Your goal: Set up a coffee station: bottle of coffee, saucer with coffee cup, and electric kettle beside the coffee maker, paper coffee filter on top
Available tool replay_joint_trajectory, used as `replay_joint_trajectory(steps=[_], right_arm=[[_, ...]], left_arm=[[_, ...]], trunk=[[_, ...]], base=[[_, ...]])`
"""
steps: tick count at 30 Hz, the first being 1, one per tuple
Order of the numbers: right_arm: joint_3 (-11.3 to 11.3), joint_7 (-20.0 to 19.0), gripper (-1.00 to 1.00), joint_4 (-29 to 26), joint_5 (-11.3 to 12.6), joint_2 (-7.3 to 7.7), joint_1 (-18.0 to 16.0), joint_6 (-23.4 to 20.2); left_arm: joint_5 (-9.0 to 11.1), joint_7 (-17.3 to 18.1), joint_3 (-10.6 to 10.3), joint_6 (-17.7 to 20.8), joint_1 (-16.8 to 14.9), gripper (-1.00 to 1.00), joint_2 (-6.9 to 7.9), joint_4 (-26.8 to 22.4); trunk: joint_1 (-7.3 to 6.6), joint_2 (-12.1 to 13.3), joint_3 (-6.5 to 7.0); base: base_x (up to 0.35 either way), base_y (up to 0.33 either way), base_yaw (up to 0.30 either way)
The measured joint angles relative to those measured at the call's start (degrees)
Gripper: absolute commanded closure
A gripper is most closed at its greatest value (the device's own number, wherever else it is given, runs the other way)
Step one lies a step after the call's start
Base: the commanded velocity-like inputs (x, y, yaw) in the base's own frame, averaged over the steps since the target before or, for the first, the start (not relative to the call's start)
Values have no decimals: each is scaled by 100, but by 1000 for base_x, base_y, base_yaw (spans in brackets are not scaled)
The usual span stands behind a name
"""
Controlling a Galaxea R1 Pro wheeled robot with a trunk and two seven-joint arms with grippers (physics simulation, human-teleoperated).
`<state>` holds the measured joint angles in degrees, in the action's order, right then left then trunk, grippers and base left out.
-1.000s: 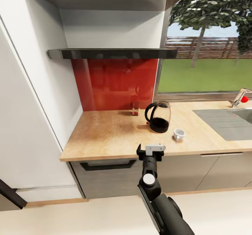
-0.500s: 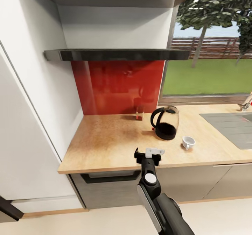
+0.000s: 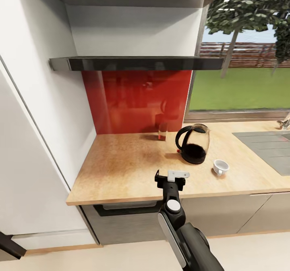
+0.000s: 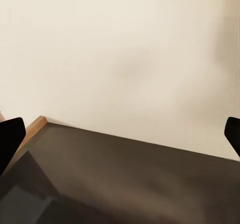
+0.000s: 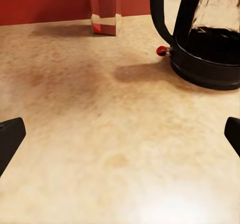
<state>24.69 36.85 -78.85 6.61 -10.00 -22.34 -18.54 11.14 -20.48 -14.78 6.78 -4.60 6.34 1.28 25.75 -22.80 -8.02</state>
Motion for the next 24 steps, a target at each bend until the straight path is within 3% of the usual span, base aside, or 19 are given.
replay_joint_trajectory(steps=[7,24], right_arm=[[-26,1,-100,-20,-3,0,0,-7],[-42,4,-100,-519,-47,0,0,-20]], left_arm=[[-7,1,-1,-24,0,-100,-12,0],[41,46,33,-60,0,-100,-9,-35]], trunk=[[-1,0,0],[0,0,0]], base=[[171,0,0],[10,0,0]])
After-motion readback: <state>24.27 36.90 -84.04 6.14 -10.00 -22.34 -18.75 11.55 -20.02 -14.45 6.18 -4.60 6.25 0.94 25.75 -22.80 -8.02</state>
